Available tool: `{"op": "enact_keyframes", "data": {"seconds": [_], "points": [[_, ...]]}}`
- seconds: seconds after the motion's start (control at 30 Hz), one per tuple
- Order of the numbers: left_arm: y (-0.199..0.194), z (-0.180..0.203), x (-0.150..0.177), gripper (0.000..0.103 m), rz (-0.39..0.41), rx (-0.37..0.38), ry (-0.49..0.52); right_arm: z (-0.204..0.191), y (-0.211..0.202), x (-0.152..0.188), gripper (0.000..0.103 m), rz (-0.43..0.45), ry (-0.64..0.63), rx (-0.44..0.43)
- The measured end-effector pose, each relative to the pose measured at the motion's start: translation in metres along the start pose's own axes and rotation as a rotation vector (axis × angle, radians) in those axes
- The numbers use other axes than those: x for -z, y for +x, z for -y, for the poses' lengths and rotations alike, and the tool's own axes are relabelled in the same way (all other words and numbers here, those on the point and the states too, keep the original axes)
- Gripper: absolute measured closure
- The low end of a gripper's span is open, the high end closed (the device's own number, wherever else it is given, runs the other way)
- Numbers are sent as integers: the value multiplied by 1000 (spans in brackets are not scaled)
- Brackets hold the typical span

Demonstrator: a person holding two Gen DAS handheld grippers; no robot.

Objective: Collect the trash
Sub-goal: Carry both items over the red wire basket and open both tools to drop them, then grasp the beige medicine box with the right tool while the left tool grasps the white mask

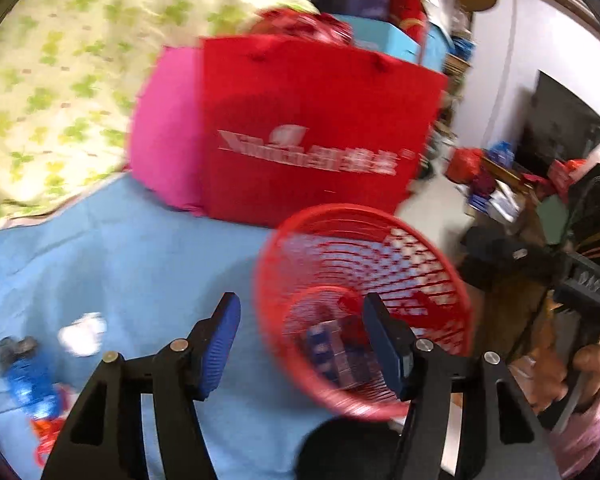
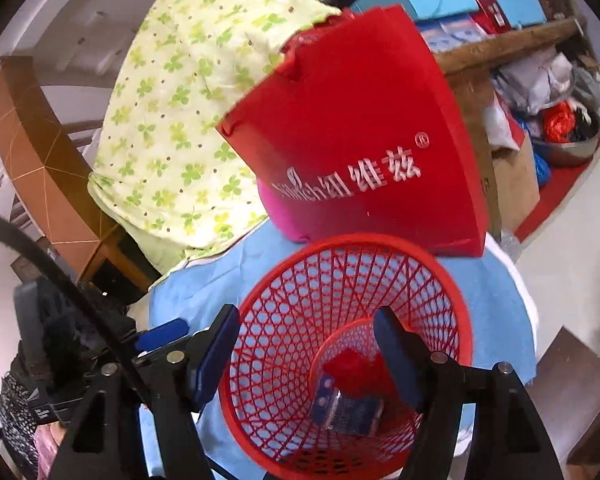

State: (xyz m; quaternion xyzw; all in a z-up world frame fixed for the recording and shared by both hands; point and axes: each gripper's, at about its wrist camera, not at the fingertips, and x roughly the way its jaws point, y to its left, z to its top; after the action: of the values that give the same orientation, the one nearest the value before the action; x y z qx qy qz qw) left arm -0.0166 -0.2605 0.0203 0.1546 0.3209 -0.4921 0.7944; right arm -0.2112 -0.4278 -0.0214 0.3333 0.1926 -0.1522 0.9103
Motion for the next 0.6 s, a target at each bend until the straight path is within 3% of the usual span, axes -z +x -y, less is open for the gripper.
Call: {"op": "enact_keyframes", "data": {"seconds": [0.03, 0.17, 0.3, 0.43, 0.6], "points": [[-13, -13, 5, 39, 19, -29, -9, -5, 2, -1, 30, 8, -14, -13], [-73, -83, 38, 35, 89, -271, -53, -49, 6, 7, 30, 6, -122, -117], [-129, -169, 99, 32, 62, -469, -203, -113, 31, 30, 30, -82, -244, -227], [-139, -221, 155, 32, -34, -533, -334, -178, 98, 69, 30, -290, -328, -220], [-117, -240, 202, 32, -97, -463, -402, -218, 212, 127, 31, -569, -286, -155]]}}
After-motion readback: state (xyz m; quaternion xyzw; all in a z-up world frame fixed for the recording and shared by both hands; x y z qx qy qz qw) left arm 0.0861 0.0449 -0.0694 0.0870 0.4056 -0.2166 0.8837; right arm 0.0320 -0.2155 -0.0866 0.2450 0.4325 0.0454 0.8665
